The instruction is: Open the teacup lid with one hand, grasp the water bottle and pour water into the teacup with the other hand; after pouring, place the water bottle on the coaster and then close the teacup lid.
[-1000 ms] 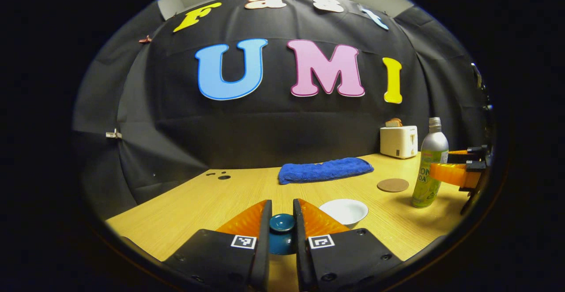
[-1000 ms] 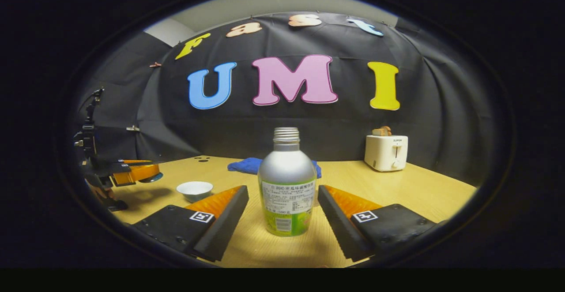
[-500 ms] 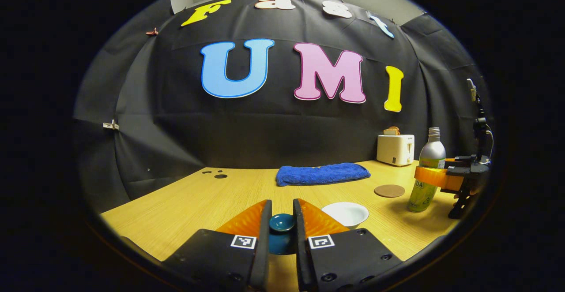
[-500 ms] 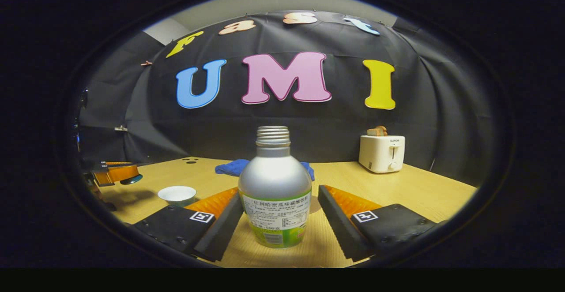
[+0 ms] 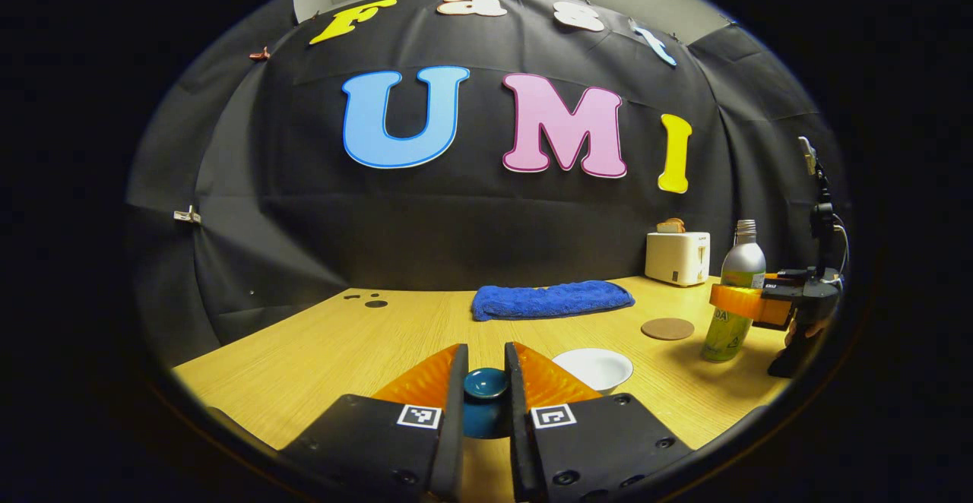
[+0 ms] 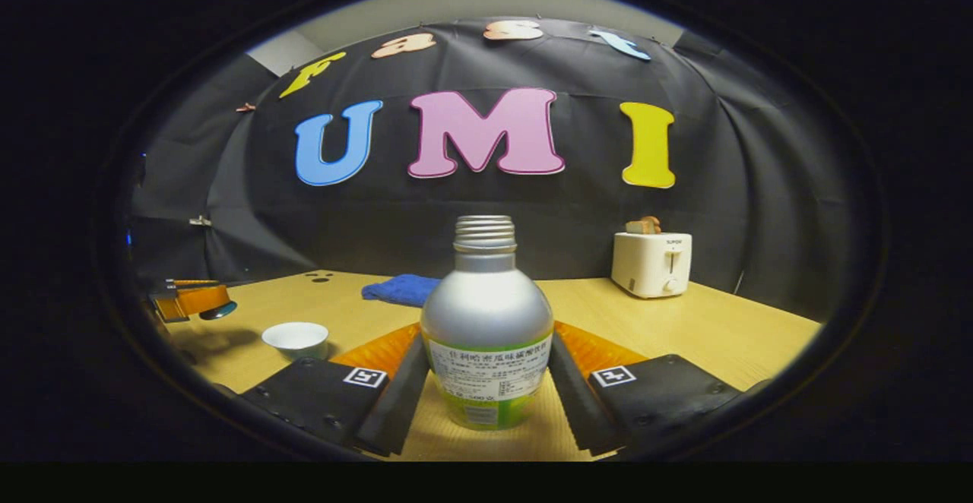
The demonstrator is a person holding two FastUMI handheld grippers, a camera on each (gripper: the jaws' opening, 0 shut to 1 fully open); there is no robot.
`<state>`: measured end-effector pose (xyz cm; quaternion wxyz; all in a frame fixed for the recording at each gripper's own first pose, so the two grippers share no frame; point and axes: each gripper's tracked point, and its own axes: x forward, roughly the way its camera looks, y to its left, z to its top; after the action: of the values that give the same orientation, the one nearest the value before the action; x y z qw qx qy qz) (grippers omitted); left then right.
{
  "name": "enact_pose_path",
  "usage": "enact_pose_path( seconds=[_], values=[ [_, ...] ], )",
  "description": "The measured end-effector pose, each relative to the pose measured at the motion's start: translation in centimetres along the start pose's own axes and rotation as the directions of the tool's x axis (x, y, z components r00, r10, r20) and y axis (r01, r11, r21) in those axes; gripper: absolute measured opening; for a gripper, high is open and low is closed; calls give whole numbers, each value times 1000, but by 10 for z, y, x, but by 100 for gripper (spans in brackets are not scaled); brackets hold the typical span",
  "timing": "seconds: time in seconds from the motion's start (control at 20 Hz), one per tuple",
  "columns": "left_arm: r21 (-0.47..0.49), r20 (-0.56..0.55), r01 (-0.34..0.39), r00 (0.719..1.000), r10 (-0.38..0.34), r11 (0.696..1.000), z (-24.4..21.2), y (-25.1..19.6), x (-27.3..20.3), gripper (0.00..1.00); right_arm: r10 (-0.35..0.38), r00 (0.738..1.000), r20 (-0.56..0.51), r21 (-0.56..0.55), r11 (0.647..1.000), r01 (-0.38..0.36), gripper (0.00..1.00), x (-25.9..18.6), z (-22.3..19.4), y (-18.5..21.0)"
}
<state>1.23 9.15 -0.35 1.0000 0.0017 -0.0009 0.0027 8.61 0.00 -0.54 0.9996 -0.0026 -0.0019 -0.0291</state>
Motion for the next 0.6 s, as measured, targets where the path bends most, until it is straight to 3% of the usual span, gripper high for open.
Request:
enact_pose_path(
  seconds=[0.6],
  values=[
    [0,1,2,1000,-2,1000,0,0,1,29,3,1000,-2,-1,1000,-3,75,0,0,5]
  ],
)
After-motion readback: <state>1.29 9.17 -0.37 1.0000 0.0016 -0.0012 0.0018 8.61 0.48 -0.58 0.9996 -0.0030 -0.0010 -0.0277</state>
